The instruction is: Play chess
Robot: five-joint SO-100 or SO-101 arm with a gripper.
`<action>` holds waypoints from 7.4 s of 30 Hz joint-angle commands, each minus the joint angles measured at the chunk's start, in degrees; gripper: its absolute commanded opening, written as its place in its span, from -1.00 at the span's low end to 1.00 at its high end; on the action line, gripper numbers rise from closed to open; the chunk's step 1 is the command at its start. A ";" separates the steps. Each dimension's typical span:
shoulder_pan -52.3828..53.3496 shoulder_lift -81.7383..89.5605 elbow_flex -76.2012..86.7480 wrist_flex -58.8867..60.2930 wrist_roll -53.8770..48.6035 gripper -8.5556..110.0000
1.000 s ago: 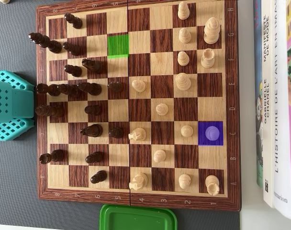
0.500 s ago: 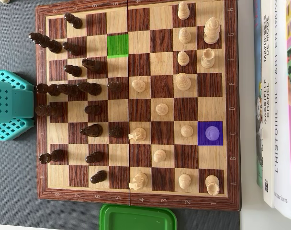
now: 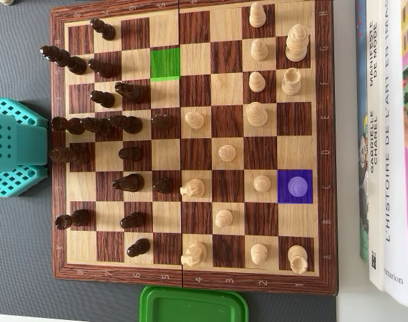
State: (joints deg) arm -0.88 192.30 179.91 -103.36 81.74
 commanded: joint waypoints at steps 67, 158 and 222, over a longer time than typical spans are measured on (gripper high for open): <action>0.18 -0.62 -12.22 81.47 -0.35 -0.62; 9.49 -120.76 -113.29 166.82 -0.35 -0.63; 6.94 -131.48 -122.78 166.82 -0.35 -0.63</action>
State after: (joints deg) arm 5.36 59.94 60.29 63.19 81.65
